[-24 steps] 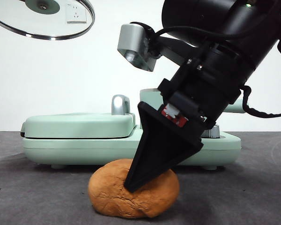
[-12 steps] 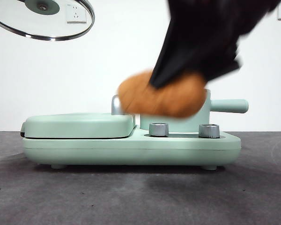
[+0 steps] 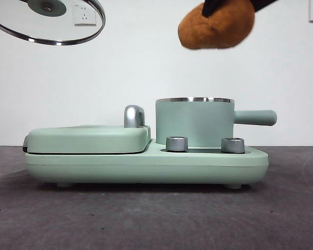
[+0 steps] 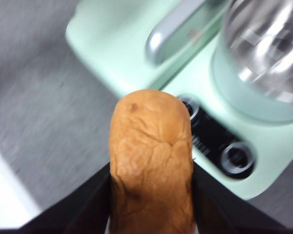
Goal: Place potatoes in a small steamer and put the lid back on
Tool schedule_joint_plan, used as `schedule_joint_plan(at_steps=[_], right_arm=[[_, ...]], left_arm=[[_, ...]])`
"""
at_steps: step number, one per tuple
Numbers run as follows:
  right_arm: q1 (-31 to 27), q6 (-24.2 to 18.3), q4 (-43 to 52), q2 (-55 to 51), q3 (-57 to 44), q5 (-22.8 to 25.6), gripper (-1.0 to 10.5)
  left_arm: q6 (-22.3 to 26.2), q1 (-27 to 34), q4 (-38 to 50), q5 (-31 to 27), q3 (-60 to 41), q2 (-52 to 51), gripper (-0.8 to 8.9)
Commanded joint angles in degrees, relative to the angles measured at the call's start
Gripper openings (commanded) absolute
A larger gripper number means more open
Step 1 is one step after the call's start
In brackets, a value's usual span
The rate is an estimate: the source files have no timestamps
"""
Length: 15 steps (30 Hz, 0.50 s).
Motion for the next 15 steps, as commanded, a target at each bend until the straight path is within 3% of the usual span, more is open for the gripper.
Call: schedule_joint_plan(at_steps=[1,6,15], right_arm=[[-2.43,-3.32,0.35,4.15,4.33,0.15,1.6],[-7.43,-6.73,0.66,12.61,11.78,0.09,1.6],[-11.45,-8.37,4.31,25.07,21.33,-0.09,1.6]], left_arm=[[0.61,-0.15,1.55,0.09,0.83,-0.02,0.15],[0.61,-0.15,1.55,0.09,0.83,-0.02,0.15],[0.59,-0.15,1.55,0.11,0.83,0.00,0.15]])
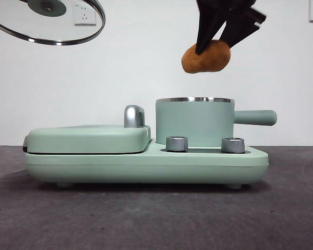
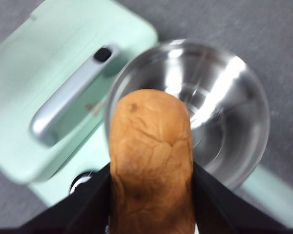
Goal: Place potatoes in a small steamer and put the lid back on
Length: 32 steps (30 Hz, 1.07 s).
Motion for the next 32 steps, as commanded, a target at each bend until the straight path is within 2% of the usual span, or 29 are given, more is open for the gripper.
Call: schedule_joint_plan(at_steps=[1,15,27,30,32], right_arm=[[-0.26,-0.87,1.97,3.76,2.95,-0.31,1.6],[-1.49,-0.90,7.21,15.23,5.57,-0.63,1.6],[-1.55,-0.90,8.04,18.91,5.55,0.00,1.6],[-1.55,-0.87,7.85,18.91,5.57,-0.02,2.3],[-1.55,-0.87,7.76,18.91,5.55,-0.02,2.3]], left_arm=[[0.59,-0.15,1.55,0.11,0.83,0.00,0.16],[0.59,-0.15,1.55,0.09,0.83,0.00,0.15],[0.83,-0.15,1.53,0.11,0.83,0.00,0.15],[0.83,-0.15,1.53,0.09,0.83,0.00,0.15],[0.83,-0.15,1.53,0.09,0.83,0.00,0.15]])
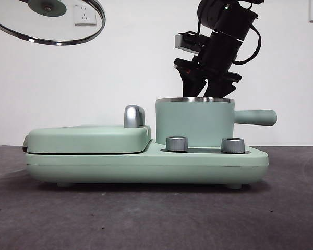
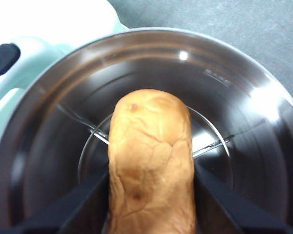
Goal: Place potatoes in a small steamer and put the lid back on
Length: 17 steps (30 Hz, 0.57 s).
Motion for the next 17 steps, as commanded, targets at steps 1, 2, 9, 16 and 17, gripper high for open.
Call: schedule_joint_plan(at_steps=[1,2,9,16,17], right_arm=[[0.28,-0.74,0.17,1.36,1.60,-0.11,2.4],[0.31,-0.72,0.22,1.36,1.60,-0.17,2.7],[0.28,-0.66,-0.39,-3.56,2.05,-0.09,3.2],[-0.61,-0.37,-5.09,-18.71,-2.60,-0.13,3.1],[-0.66,-0.35,-4.00,-21.62,-5.46,-0.11,3.1]], left_arm=[[0.81,-0.15,1.53,0.09,0.83,0.00,0.16],[0.81,-0.15,1.55,0.09,0.83,0.00,0.15],[0.79,-0.15,1.55,0.11,0.83,0.00,0.15],[0.81,-0.15,1.55,0.11,0.83,0.00,0.15],[0.81,-0.15,1.55,0.11,0.83,0.00,0.15]])
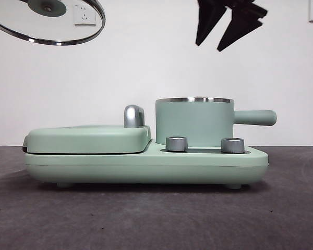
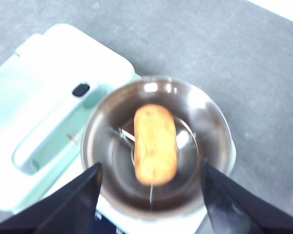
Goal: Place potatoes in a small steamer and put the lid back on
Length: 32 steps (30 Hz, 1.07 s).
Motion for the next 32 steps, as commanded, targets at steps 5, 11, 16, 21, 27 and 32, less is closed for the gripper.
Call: schedule_joint_plan(at_steps=[5,11,16,21,27,32], right_arm=[[-0.09,0.22,6.86,-19.15,-19.30,0.15,3.1],[-0.07,0.79,7.08,-31.78,-29.51,0.13,3.1],[0.04,0.74,7.50,-41.27,-36.68,-0.50,3.1],[0.04,1.11,7.19,-50.56,-43.01,-0.50,3.1],[0.04,1.36,3.04,-57.02,-45.07,-0.26,3.1],[0.04,1.33,1.14,-58.25,-45.07,-0.28,3.1]], left_arm=[[0.76,-0.15,1.53,0.11,0.83,0.00,0.15],[0.79,-0.15,1.57,0.17,0.83,0.09,0.15],[1.86,-0.48,2.03,1.07,0.83,0.68,0.15],[2.80,-2.08,4.33,1.07,0.83,2.32,0.16],[2.78,-5.33,11.26,1.07,0.85,5.84,0.16],[2.71,-8.04,18.93,1.05,0.96,10.36,0.16]])
